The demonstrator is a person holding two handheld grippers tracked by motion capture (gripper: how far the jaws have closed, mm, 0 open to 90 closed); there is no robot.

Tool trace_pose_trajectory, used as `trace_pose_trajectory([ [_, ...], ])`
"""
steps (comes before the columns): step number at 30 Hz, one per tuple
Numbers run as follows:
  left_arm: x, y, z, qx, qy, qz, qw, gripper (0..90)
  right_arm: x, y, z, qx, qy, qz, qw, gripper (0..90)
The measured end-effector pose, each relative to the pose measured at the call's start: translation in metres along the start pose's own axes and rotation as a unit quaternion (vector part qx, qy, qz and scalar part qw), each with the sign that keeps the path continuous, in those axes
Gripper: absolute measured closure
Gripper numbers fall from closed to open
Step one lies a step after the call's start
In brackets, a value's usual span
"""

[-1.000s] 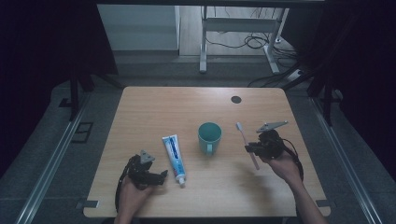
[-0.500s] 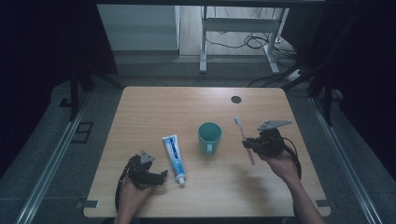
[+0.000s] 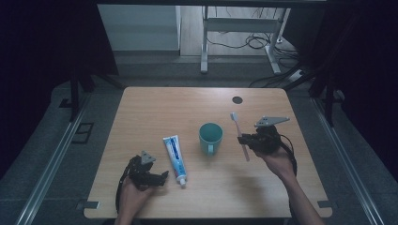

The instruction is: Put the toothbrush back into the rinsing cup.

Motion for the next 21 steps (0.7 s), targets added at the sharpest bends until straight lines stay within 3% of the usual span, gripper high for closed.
trace_pose_trajectory([
  [21, 0.000, 0.000, 0.000, -0.001, 0.000, 0.000, 1.0000, 1.3, -0.014, 0.025, 0.007, 0.004, 0.012, -0.022, 0.9997, 78.4],
])
Point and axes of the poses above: each handheld gripper's, and its own axes: x roughly backward along the jaws, y roughly out of its top, z roughly to its left, the point moved 6 cm from there along -x, roughly forward along the jaws, and after that the axes turned 2 degrees about y, right-handed, at the moved point
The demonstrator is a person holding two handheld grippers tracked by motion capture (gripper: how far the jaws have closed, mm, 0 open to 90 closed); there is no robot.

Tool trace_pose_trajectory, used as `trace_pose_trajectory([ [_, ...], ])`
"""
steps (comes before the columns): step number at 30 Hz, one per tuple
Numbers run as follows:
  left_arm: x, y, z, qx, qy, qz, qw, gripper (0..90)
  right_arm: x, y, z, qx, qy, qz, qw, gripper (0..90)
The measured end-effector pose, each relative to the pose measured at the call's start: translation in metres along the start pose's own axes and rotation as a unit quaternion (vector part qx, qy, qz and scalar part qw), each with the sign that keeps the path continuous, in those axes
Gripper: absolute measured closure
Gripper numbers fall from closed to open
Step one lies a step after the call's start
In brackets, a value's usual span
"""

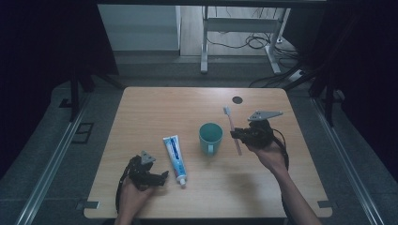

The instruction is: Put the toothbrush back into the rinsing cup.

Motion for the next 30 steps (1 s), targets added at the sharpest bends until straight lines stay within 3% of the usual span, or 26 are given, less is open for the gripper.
trace_pose_trajectory([
  [30, 0.000, 0.000, 0.000, -0.002, 0.000, 0.001, 1.0000, 1.2, -0.018, 0.033, 0.006, -0.001, 0.012, -0.019, 0.9997, 78.3],
])
Point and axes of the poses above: each handheld gripper's, and its own axes: x roughly backward along the jaws, y roughly out of its top, z roughly to its left, the point moved 6 cm from there along -x, roughly forward along the jaws, and after that the axes turned 2 degrees about y, right-handed, at the moved point
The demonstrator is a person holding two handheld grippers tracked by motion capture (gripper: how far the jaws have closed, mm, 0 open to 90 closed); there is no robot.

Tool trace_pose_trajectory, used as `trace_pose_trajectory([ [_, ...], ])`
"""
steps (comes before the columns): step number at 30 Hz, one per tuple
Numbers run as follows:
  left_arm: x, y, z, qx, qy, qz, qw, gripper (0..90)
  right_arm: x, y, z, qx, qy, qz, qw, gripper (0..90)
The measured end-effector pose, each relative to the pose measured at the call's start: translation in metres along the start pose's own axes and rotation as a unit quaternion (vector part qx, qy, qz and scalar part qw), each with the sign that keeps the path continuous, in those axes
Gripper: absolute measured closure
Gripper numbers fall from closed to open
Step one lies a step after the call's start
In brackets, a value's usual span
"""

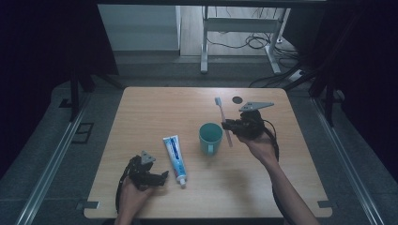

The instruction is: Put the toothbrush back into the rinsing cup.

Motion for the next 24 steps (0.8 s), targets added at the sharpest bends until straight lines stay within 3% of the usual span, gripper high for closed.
trace_pose_trajectory([
  [24, 0.000, 0.000, 0.000, 0.002, 0.000, -0.001, 1.0000, 1.3, -0.015, 0.027, 0.009, 0.000, 0.005, -0.020, 0.9998, 78.4],
])
Point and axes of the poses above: each handheld gripper's, and its own axes: x roughly backward along the jaws, y roughly out of its top, z roughly to its left, the point moved 6 cm from there along -x, roughly forward along the jaws, and after that the axes turned 2 degrees about y, right-handed, at the moved point
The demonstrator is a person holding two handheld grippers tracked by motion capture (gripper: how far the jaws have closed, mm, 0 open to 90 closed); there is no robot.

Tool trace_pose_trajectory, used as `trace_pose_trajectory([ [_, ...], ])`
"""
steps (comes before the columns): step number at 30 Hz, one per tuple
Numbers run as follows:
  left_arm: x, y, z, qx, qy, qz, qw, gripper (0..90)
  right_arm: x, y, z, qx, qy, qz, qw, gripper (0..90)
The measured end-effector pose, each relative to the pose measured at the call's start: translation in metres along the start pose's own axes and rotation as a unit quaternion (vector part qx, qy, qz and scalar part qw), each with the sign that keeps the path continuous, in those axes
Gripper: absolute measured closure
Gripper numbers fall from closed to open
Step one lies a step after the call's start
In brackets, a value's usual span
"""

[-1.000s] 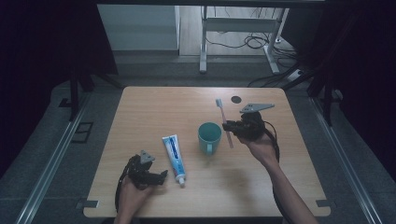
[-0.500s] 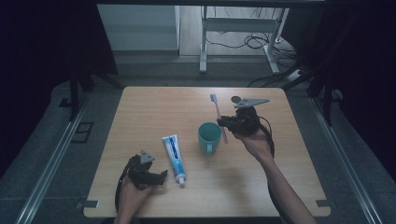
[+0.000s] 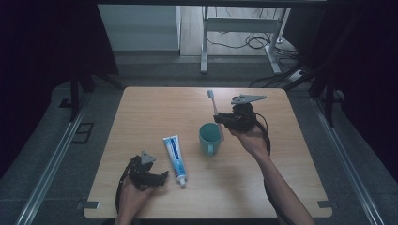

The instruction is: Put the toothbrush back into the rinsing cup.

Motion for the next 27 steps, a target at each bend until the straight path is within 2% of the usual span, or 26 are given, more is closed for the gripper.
trace_pose_trajectory([
  [11, 0.000, 0.000, 0.000, -0.001, -0.001, 0.000, 1.0000, 1.2, -0.011, 0.007, 0.003, 0.004, -0.005, -0.005, 1.0000, 78.4],
  [27, 0.000, 0.000, 0.000, -0.003, -0.001, 0.002, 1.0000, 1.2, -0.027, -0.010, -0.002, 0.004, -0.007, -0.004, 1.0000, 78.4],
])
Point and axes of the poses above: each handheld gripper's, and its own axes: x roughly backward along the jaws, y roughly out of its top, z roughly to its left, the point moved 6 cm from there along -x, roughly forward along the jaws, and after that the axes turned 2 degrees about y, right-handed, at the moved point
